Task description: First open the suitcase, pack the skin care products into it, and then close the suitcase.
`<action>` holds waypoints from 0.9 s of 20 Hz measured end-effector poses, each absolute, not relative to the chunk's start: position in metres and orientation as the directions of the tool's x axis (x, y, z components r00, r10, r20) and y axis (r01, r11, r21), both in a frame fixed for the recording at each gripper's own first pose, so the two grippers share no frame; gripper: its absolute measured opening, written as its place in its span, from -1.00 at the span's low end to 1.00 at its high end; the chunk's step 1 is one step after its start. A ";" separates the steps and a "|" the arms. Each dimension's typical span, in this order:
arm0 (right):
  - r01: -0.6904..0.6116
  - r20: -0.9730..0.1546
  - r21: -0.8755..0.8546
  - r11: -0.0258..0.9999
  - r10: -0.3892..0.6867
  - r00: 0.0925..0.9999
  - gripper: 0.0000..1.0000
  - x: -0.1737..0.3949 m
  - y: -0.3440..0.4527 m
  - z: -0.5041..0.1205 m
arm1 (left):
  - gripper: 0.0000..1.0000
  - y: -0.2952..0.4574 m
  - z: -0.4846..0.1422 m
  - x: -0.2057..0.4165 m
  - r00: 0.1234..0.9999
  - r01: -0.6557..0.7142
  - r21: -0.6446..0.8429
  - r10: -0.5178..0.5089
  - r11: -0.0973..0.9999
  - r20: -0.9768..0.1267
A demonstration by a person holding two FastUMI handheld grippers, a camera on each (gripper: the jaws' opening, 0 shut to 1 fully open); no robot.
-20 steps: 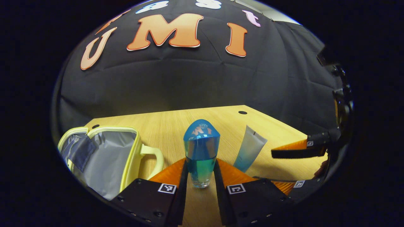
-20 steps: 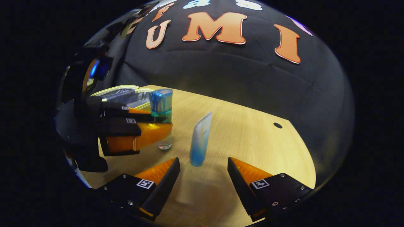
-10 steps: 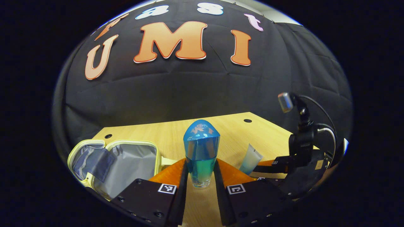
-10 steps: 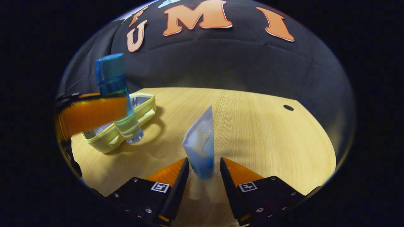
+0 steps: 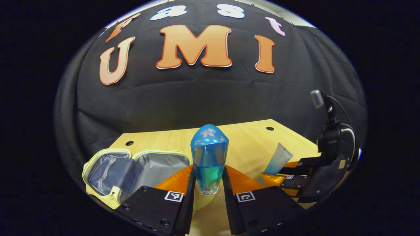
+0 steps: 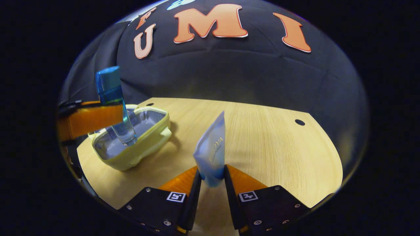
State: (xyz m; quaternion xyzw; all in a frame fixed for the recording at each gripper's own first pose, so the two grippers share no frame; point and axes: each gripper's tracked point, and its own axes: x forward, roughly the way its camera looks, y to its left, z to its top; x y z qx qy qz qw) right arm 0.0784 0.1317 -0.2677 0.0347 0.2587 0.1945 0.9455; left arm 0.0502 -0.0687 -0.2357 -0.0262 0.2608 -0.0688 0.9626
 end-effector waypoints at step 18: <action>-0.418 -0.411 0.161 0.894 0.446 0.795 -0.12 0.059 0.265 -0.143 | -0.12 0.107 -0.293 0.044 0.629 0.062 -0.195 -0.190 0.979 -0.754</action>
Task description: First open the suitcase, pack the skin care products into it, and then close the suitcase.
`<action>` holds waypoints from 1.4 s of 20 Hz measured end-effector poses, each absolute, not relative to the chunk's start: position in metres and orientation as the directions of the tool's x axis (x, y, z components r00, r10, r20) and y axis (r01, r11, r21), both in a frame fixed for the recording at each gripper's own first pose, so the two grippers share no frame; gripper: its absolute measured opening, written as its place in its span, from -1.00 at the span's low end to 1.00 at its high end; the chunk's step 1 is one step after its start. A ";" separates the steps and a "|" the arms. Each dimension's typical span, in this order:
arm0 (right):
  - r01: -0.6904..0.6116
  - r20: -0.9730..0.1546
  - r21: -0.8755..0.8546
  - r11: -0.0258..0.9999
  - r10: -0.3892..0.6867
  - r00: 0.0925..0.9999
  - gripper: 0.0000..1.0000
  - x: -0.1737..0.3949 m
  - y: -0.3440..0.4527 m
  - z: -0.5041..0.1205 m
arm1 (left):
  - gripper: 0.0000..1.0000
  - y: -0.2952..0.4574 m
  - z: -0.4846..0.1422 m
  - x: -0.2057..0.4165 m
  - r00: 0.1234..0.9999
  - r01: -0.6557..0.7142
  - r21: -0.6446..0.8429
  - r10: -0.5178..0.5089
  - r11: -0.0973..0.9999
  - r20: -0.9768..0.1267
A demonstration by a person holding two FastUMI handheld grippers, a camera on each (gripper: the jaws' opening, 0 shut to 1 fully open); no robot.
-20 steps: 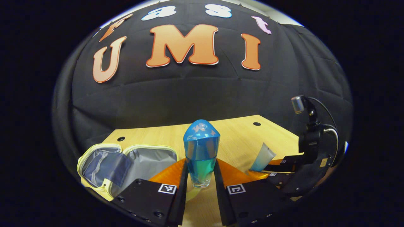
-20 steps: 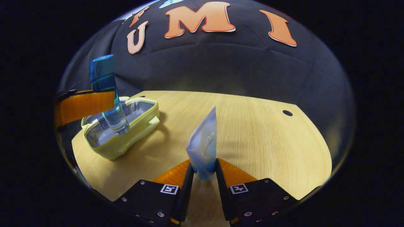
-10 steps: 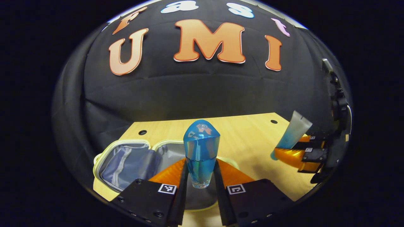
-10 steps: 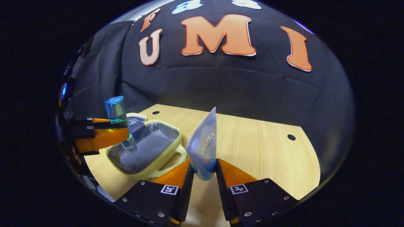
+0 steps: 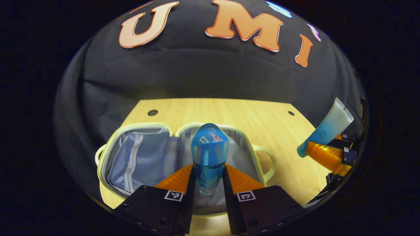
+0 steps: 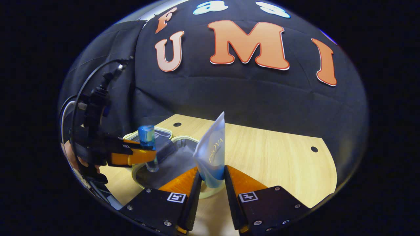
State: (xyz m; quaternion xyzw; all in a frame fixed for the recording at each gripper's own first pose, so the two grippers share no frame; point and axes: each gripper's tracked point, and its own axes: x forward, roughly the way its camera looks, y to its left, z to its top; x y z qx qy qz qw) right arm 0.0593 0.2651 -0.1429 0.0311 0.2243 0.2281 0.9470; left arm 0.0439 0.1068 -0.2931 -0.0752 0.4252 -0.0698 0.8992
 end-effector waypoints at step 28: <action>-0.396 -0.620 0.294 0.870 0.489 0.613 -0.11 0.076 0.342 -0.219 | -0.10 0.098 -0.399 0.052 0.280 0.028 -0.298 -0.294 0.954 -0.914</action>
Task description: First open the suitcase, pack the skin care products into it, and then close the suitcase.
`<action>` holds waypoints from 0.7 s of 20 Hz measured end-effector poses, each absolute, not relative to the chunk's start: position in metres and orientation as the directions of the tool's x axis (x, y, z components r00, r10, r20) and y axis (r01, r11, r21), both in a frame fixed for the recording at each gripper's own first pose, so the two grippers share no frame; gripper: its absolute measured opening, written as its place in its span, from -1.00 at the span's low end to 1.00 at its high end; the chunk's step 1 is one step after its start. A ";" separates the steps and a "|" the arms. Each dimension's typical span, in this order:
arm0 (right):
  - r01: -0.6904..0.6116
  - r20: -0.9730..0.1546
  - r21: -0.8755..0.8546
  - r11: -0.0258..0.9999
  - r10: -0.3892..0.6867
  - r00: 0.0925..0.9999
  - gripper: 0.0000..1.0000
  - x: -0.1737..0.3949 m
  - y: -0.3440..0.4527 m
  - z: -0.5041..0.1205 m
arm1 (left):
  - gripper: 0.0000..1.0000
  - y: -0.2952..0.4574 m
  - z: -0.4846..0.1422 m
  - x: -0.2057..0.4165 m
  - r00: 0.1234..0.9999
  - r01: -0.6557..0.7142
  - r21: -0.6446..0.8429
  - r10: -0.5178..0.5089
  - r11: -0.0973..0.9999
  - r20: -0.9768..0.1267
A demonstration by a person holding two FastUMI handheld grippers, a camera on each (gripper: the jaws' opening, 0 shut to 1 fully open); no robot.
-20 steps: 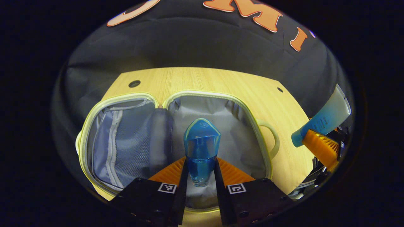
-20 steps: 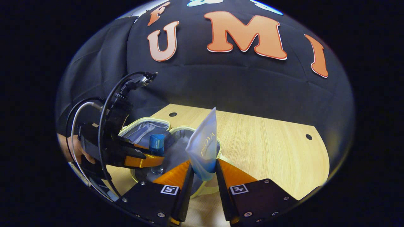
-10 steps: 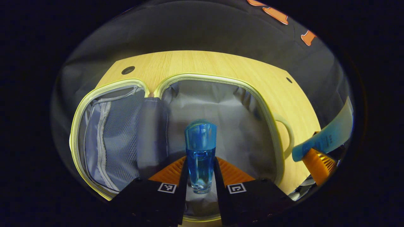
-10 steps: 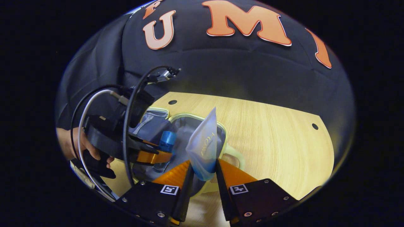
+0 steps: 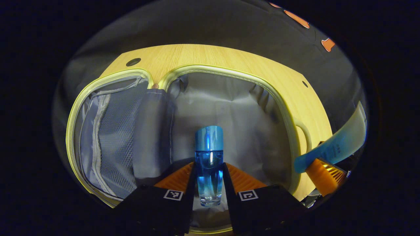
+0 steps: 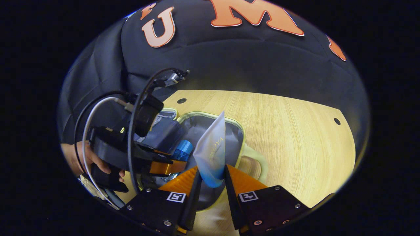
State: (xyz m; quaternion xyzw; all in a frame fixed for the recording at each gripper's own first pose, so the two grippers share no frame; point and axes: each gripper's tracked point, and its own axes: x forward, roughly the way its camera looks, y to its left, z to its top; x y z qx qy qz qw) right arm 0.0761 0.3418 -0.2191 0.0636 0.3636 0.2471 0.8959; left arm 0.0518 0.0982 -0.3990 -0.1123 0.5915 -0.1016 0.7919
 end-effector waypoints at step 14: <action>-0.379 -0.742 0.343 0.860 0.495 0.452 -0.12 0.060 0.376 -0.274 | 0.67 0.273 -0.256 0.034 0.591 -0.131 -0.142 -0.038 0.981 -0.806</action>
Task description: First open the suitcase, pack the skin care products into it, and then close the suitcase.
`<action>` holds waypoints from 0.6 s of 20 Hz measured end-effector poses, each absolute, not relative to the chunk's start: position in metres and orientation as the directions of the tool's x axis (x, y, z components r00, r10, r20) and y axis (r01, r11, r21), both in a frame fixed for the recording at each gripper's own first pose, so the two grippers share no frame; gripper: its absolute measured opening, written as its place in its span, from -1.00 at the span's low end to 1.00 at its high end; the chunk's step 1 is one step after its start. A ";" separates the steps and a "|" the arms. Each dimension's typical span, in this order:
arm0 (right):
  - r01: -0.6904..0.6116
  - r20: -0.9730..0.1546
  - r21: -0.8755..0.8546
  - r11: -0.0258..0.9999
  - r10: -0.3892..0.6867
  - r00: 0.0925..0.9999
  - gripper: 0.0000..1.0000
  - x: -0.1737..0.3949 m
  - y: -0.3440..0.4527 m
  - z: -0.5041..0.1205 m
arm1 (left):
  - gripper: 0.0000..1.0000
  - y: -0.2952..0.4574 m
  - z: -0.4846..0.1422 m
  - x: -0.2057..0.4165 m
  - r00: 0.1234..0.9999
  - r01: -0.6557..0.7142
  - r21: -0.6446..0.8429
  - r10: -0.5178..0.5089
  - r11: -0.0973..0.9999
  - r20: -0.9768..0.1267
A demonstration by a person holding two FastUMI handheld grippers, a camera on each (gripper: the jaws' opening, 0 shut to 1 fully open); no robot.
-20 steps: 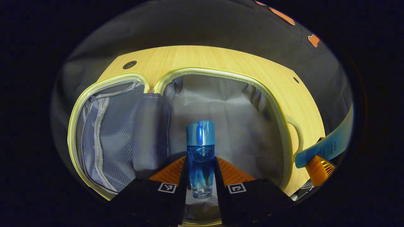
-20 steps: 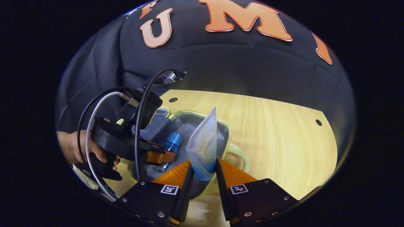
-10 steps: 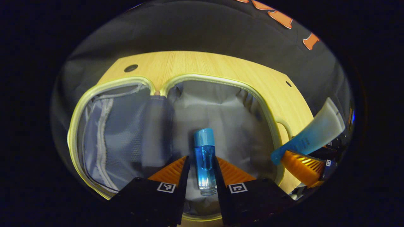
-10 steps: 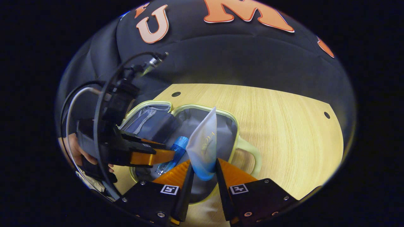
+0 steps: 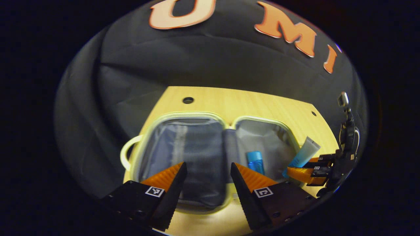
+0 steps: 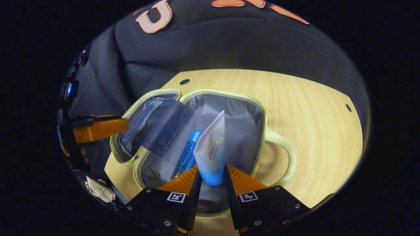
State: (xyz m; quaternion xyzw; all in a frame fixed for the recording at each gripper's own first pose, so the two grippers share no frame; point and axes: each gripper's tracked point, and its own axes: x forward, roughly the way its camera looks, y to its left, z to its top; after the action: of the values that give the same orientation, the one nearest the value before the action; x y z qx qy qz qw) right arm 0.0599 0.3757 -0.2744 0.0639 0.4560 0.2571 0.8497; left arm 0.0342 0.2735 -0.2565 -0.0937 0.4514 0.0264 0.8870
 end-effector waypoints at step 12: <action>-0.249 -0.801 0.347 0.904 0.424 0.422 -0.16 0.068 0.371 -0.278 | 0.90 0.410 -0.274 -0.001 0.564 -0.405 -0.108 0.154 0.908 -0.811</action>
State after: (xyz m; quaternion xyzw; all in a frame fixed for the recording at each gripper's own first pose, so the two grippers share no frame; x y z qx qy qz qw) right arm 0.0678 0.3708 -0.2781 0.0876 0.4987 0.2004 0.8387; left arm -0.0014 0.4099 -0.2738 -0.1426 0.4387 0.1601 0.8726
